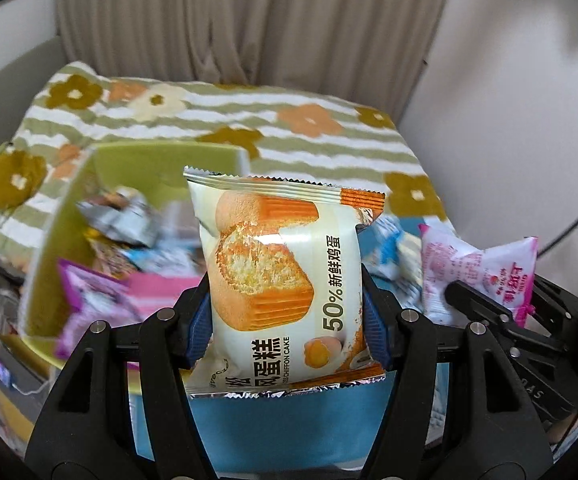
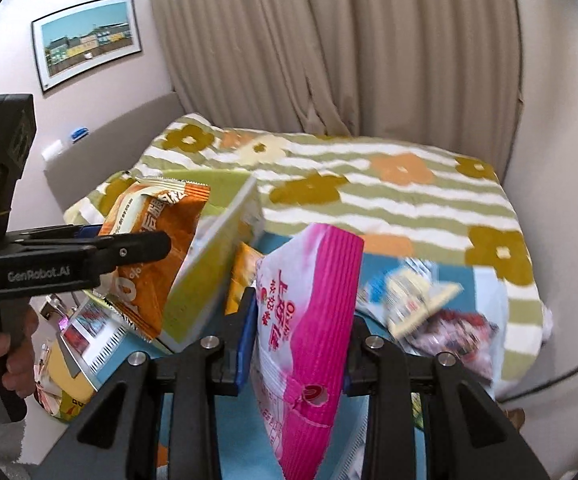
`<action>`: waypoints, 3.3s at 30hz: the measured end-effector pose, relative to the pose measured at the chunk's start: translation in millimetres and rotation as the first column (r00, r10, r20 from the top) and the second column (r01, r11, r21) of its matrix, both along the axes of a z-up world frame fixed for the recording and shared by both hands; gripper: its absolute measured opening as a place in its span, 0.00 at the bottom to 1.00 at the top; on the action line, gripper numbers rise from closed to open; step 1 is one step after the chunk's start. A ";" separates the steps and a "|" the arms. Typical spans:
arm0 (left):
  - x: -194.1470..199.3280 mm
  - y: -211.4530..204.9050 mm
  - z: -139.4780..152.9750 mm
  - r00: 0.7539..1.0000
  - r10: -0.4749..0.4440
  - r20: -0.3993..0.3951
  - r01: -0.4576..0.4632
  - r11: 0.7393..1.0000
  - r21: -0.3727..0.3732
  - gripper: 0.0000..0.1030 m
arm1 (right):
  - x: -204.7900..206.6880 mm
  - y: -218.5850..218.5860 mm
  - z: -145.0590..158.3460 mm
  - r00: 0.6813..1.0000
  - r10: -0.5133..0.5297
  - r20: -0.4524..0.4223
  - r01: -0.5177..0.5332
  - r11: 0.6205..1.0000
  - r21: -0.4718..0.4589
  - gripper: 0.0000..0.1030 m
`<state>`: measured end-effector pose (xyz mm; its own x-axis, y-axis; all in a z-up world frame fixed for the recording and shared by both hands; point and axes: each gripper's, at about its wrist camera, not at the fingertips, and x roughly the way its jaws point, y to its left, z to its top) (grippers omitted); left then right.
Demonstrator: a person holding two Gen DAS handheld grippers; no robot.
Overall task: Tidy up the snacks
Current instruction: 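Lower the egg cake packet into the box with left tool while right tool releases pink packet inside, then move both tools back over the last snacks on the cloth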
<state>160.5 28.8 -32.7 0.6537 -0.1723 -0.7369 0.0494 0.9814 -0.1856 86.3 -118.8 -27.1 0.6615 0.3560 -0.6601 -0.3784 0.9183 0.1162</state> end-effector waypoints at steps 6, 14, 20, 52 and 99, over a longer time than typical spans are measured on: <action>25.0 66.8 9.6 1.000 0.031 -0.002 -0.031 0.999 0.017 0.57 | 29.8 55.4 15.9 1.000 0.024 0.018 -0.025 0.999 0.036 0.29; 78.0 133.3 -13.6 0.998 0.010 -0.065 -0.008 1.000 0.024 0.57 | 79.9 130.1 15.3 1.000 0.026 -0.015 -0.025 0.998 0.062 0.29; 112.2 153.5 -42.0 0.988 -0.058 -0.143 0.063 0.997 0.036 0.70 | 109.4 162.0 6.5 0.998 -0.038 -0.059 0.041 0.998 0.053 0.29; 110.4 201.9 -72.5 0.983 0.045 -0.178 -0.037 0.998 0.051 1.00 | 195.2 208.1 -48.7 0.983 -0.045 -0.177 0.039 0.999 -0.037 1.00; -10.6 -10.3 -7.1 0.993 -0.112 -0.022 0.112 0.994 0.012 1.00 | -12.2 -6.2 26.5 0.942 -0.332 -0.050 0.330 0.943 -0.041 1.00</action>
<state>149.9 18.5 -39.8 0.6150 -0.2336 -0.7531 0.1557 0.9723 -0.1745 74.1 -125.0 -0.5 0.7004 0.1022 -0.7064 -0.0465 0.9941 0.0977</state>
